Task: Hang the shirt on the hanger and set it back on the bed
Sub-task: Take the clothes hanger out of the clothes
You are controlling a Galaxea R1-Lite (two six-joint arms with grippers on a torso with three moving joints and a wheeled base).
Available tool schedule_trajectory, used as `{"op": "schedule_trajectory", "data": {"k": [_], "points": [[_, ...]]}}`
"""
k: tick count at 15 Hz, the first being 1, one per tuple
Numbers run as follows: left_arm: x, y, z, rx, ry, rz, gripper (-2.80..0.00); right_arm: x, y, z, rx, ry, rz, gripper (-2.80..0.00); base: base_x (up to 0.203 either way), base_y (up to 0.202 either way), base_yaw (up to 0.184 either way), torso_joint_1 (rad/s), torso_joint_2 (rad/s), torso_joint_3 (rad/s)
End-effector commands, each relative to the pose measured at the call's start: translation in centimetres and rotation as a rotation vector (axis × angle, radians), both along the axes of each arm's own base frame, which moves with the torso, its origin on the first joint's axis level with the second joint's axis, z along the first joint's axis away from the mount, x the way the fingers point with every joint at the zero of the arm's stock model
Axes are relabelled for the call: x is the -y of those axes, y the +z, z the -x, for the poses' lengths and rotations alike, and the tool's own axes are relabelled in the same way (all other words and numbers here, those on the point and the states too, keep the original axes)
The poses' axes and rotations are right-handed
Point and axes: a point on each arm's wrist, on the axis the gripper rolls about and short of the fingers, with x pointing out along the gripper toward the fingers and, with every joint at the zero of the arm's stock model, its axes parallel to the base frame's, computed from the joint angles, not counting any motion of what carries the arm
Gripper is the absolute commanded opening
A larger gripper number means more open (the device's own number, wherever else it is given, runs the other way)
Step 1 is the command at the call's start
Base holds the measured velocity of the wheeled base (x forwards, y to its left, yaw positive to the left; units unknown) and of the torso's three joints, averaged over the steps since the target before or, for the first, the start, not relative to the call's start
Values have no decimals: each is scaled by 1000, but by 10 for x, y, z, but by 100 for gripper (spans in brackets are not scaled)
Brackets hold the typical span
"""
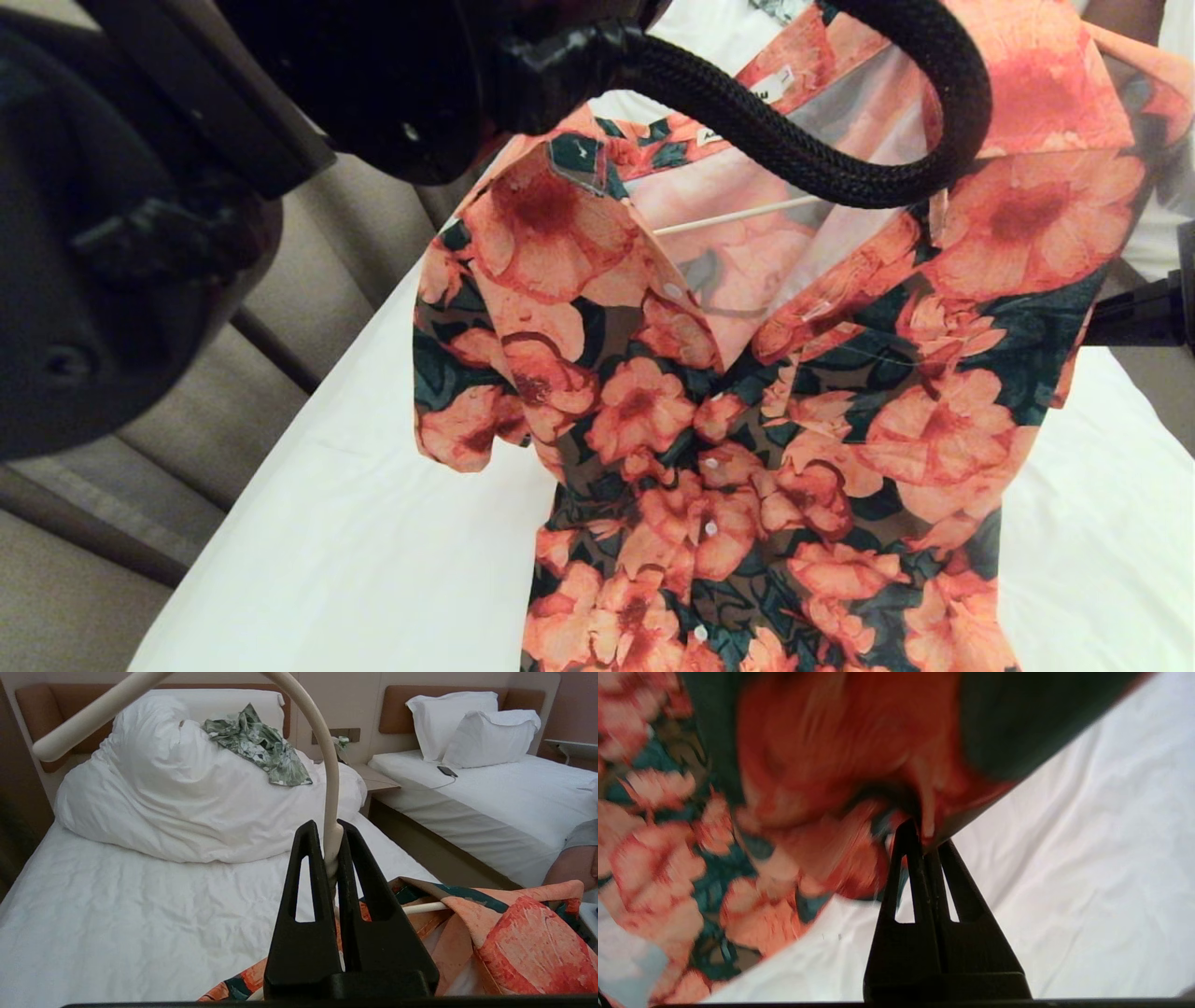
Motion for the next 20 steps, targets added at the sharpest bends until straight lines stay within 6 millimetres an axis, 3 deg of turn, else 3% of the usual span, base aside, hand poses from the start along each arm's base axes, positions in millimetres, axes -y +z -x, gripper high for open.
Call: {"op": "schedule_trajectory", "data": {"k": [1,7,10,14,17,18,20], "points": [[0,1,0,2,4,4,-280,1,-4,5,-10,0,10,-280,0,0,0,0,0,0],[1,0,0,2,2,3,-280,8,-8,6,-16,-49,46,-280,0,0,0,0,0,0],[6,-6,-3,-11,0,-13,-280,4,11,29,66,-51,55,-280,0,0,0,0,0,0],[10,-7,3,-22,-24,-27,-280,-3,45,77,153,-24,44,-280,0,0,0,0,0,0],[9,-7,4,-25,-26,-34,-280,4,55,94,183,-58,103,-280,0,0,0,0,0,0],[9,-6,4,-24,-27,-35,-280,8,57,94,201,-71,133,0,0,0,0,0,0,0],[11,-7,4,-26,-28,-39,-280,12,58,94,208,-90,153,0,0,0,0,0,0,0]]}}
